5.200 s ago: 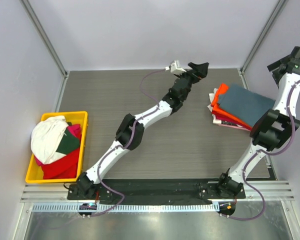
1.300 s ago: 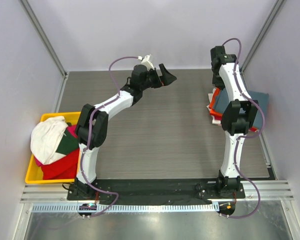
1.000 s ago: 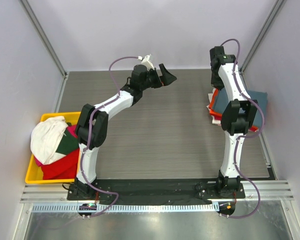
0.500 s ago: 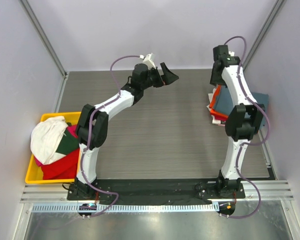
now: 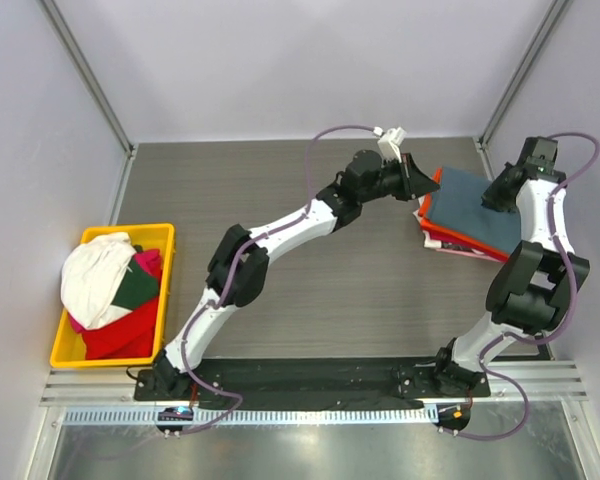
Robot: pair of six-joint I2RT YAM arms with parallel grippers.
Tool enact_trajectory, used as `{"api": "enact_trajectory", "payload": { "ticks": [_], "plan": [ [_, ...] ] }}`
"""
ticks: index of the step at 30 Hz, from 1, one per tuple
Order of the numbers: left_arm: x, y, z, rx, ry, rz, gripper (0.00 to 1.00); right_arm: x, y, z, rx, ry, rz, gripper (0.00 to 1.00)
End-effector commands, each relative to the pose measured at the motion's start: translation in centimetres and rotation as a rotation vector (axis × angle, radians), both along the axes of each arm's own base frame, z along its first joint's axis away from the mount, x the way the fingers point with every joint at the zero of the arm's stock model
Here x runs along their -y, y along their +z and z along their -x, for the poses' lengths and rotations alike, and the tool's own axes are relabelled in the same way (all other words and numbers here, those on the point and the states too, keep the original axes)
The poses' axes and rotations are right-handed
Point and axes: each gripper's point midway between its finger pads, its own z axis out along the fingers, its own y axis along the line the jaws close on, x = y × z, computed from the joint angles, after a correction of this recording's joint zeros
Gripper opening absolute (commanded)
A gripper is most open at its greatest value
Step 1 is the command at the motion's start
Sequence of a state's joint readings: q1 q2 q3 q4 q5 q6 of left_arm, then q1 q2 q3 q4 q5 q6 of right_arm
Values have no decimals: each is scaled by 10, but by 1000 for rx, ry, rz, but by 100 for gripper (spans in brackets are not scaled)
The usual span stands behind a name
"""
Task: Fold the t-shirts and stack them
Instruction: Neatly place the folded tshirt to the corner
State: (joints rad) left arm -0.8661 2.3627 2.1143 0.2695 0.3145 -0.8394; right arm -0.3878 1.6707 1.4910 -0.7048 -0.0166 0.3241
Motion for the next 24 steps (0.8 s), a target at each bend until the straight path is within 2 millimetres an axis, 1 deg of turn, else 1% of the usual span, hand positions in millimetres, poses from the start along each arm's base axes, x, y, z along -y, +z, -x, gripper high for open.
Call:
{"api": "enact_trajectory", "payload": {
  "ticks": [1, 2, 3, 4, 5, 6, 7, 9, 10, 11, 13, 15, 16, 17, 18, 20, 21, 22, 23, 24],
  "plan": [
    [11, -15, -18, -51, 32, 22, 10, -21, 1, -17, 119, 79, -119, 1],
    [15, -20, -18, -60, 37, 19, 8, -25, -7, -13, 115, 85, -148, 1],
    [23, -29, -20, -63, 48, 17, 5, -23, -8, -12, 123, 73, -161, 1],
    [27, -33, -21, -65, 52, 15, 3, -23, -9, -13, 139, 75, -166, 1],
    [29, -40, -22, -82, 62, 5, 0, -25, -15, -9, 134, 76, -180, 1],
    [33, -48, -22, -94, 67, -1, 0, -25, -16, -8, 139, 76, -190, 1],
    [36, -60, -26, -105, 79, -2, 0, -22, -18, -7, 143, 67, -191, 1],
    [39, -73, -29, -136, 97, -2, 0, -18, -26, -2, 125, 44, -188, 1],
    [40, -88, -32, -156, 107, -13, 0, -12, -28, -1, 126, 22, -185, 1],
    [40, -92, -33, -164, 114, -17, 0, -10, -33, 2, 118, 8, -186, 1],
    [39, -105, -35, -186, 128, -40, 0, -5, -36, 3, 129, -10, -184, 1],
    [38, -114, -35, -198, 134, -60, 0, -5, -39, 0, 136, -5, -196, 1],
    [37, -118, -35, -202, 138, -72, 0, -9, -38, -2, 146, 16, -214, 1],
    [34, -107, -35, -190, 145, -62, 0, -11, -34, -4, 159, 22, -223, 1],
    [31, -117, -33, -199, 152, -84, 0, -12, -28, -8, 183, 31, -224, 1],
    [24, -106, -34, -164, 173, -81, 0, -18, -14, -12, 227, 62, -236, 1],
    [15, -99, -36, -155, 197, -88, 0, -21, -5, -15, 257, 76, -237, 1],
    [11, -90, -36, -136, 205, -81, 0, -24, 7, -15, 288, 84, -234, 1],
    [6, -87, -38, -121, 219, -86, 0, -29, 16, -17, 315, 104, -249, 1],
    [-5, -80, -40, -118, 239, -87, 0, -34, 24, -20, 345, 112, -261, 1]
  ]
}}
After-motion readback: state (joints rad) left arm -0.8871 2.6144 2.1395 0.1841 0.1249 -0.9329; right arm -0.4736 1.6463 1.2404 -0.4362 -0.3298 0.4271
